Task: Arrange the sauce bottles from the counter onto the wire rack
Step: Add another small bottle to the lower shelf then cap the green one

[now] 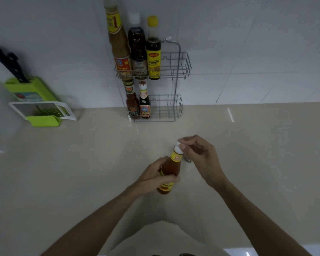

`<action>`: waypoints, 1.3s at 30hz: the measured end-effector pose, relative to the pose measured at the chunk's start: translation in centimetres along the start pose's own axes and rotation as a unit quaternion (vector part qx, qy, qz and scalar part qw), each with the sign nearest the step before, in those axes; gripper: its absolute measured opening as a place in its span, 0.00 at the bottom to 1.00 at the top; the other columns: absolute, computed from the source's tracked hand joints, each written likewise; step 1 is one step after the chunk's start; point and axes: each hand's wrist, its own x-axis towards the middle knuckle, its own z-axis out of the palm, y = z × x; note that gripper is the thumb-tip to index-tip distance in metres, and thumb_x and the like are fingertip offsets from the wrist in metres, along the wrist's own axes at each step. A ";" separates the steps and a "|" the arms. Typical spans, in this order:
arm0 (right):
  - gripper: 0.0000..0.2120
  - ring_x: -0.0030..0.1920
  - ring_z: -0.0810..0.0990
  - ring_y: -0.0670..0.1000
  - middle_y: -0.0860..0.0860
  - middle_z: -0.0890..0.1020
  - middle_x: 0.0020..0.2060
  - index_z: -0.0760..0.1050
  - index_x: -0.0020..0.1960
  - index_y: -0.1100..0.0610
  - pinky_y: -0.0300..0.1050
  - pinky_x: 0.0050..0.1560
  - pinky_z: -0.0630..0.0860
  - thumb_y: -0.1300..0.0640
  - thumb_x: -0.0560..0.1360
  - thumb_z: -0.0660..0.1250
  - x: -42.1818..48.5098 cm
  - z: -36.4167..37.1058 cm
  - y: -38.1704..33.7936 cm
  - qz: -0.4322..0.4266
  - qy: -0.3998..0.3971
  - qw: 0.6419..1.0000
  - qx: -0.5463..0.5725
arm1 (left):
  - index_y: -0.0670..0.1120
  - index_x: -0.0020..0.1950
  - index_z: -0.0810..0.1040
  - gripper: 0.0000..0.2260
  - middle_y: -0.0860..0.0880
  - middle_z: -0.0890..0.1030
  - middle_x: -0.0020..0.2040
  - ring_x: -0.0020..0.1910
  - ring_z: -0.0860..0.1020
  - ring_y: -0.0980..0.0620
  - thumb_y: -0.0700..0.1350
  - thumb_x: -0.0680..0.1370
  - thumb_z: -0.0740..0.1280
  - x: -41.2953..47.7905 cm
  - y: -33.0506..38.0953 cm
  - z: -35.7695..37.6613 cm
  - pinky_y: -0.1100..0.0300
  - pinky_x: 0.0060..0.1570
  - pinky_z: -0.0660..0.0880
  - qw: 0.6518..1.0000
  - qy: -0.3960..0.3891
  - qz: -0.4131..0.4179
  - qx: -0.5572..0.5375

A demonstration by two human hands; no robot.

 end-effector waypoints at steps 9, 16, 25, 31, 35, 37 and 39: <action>0.04 0.62 0.79 0.54 0.58 0.83 0.56 0.74 0.44 0.62 0.51 0.59 0.78 0.65 0.77 0.64 4.8 -1.3 -4.7 0.041 -0.206 0.977 0.032 | 0.44 0.53 0.78 0.23 0.45 0.82 0.41 0.38 0.81 0.51 0.48 0.59 0.72 0.0 3.3 -3.0 0.57 0.43 0.74 0.977 -0.127 -0.058 -0.163; 0.13 0.57 0.82 0.50 0.56 0.83 0.56 0.78 0.59 0.63 0.42 0.54 0.79 0.65 0.75 0.67 6.3 -2.5 -6.5 0.011 -0.298 0.945 -0.132 | 0.43 0.52 0.76 0.22 0.45 0.79 0.37 0.35 0.78 0.47 0.54 0.65 0.74 -0.5 3.5 -3.7 0.57 0.39 0.72 0.914 -0.295 -0.100 -0.259; 0.19 0.28 0.69 0.57 0.57 0.77 0.31 0.72 0.47 0.58 0.44 0.28 0.65 0.44 0.76 0.52 5.6 -0.5 -4.5 -0.201 -0.149 0.728 -0.638 | 0.51 0.44 0.77 0.12 0.49 0.81 0.36 0.35 0.79 0.49 0.53 0.64 0.73 -0.7 5.7 -2.9 0.56 0.41 0.75 0.995 -0.010 -0.086 0.046; 0.17 0.28 0.71 0.55 0.49 0.76 0.30 0.65 0.43 0.51 0.43 0.31 0.65 0.43 0.80 0.45 4.5 0.3 -5.1 -0.219 -0.175 0.788 -0.548 | 0.48 0.46 0.79 0.10 0.48 0.81 0.38 0.37 0.79 0.51 0.47 0.68 0.75 -1.6 5.9 -4.8 0.54 0.44 0.75 0.995 -0.075 -0.053 0.048; 0.09 0.34 0.78 0.61 0.56 0.79 0.37 0.69 0.53 0.54 0.49 0.33 0.73 0.53 0.81 0.52 4.7 1.8 -4.3 -0.113 -0.065 0.797 -0.590 | 0.54 0.47 0.77 0.15 0.54 0.80 0.37 0.37 0.79 0.52 0.55 0.64 0.74 -1.3 5.6 -2.7 0.58 0.40 0.74 0.984 0.086 -0.030 0.151; 0.16 0.42 0.78 0.61 0.59 0.78 0.45 0.70 0.57 0.60 0.52 0.41 0.75 0.49 0.82 0.53 5.5 2.5 -3.4 0.040 -0.057 0.833 -0.549 | 0.57 0.48 0.73 0.17 0.55 0.80 0.39 0.39 0.79 0.51 0.60 0.64 0.72 -0.7 5.7 -1.5 0.59 0.37 0.72 0.927 0.224 -0.035 0.300; 0.26 0.40 0.76 0.54 0.54 0.78 0.41 0.73 0.52 0.60 0.47 0.37 0.73 0.37 0.79 0.52 6.2 2.6 -3.5 0.151 -0.090 0.913 -0.368 | 0.56 0.48 0.72 0.17 0.54 0.80 0.39 0.39 0.79 0.51 0.60 0.65 0.72 -0.1 5.4 -1.6 0.59 0.35 0.72 0.932 0.241 -0.031 0.268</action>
